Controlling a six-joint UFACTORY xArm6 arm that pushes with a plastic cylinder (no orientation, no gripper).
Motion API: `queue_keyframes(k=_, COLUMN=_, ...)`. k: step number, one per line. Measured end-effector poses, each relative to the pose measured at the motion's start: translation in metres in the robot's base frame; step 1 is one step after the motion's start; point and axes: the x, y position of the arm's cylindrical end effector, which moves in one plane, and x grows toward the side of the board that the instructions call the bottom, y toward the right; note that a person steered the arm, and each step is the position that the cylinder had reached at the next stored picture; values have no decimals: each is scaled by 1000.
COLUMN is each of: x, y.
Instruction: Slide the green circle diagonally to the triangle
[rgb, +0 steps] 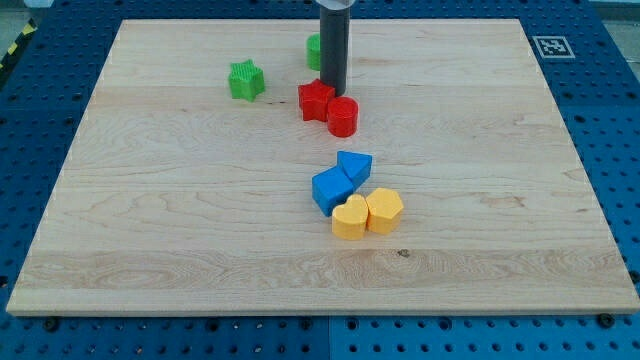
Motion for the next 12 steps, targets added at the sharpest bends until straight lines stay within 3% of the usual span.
queue_keyframes(k=3, x=-63, y=-54)
queue_keyframes(k=4, x=-84, y=-45)
queue_keyframes(k=6, x=-30, y=103)
queue_keyframes(k=7, x=-27, y=108)
queue_keyframes(k=8, x=-54, y=105)
queue_keyframes(k=9, x=-63, y=160)
queue_keyframes(k=10, x=-27, y=197)
queue_keyframes(k=12, x=-4, y=168)
